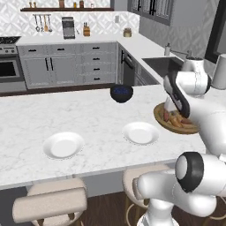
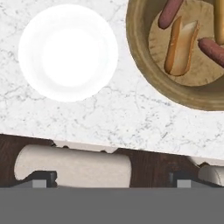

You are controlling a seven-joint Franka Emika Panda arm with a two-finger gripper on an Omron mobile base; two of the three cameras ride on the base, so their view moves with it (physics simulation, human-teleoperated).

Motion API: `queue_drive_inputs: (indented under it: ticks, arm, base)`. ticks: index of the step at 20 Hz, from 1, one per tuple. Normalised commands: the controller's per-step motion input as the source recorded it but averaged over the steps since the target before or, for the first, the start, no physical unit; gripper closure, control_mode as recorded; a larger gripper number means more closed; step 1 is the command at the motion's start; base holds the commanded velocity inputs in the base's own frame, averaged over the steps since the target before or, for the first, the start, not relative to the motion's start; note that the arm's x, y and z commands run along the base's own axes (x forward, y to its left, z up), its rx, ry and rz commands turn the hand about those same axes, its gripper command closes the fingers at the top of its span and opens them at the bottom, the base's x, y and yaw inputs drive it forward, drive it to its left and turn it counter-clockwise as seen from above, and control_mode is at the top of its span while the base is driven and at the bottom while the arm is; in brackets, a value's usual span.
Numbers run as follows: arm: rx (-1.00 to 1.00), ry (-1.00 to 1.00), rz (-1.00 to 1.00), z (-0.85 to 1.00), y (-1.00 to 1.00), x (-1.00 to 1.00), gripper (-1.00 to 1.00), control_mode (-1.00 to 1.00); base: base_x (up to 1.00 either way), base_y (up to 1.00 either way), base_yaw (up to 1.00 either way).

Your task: Place one bun and one sausage from the bowl on each plate.

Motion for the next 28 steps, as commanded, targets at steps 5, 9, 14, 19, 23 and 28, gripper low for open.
queue_drive_inputs:
  ticks: [5, 9, 14, 19, 23, 28]
  arm:
    - [-0.02, 0.08, -0.04, -0.51, -0.45, 0.00, -1.00, -1.00]
    - [0.00, 0.00, -0.01, -0.39, -0.27, 0.00, -1.00, -1.00]
    - [0.00, -0.01, 0.00, -0.34, -0.35, 0.06, -1.00, -1.00]
    - [0.00, 0.00, 0.00, -0.14, -0.38, 0.07, -1.00, -1.00]
    - [0.00, 0.00, 0.00, -0.16, -0.18, 0.11, -1.00, -1.00]
    - [0.07, -0.02, -0.03, -0.06, 0.02, 0.20, -1.00, -1.00]
  base:
    - [0.00, 0.00, 0.00]
    - [0.00, 0.00, 0.00]
    - [0.00, 0.00, 0.00]
    - [0.00, 0.00, 0.00]
    - [0.00, 0.00, 0.00]
    - [0.00, 0.00, 0.00]
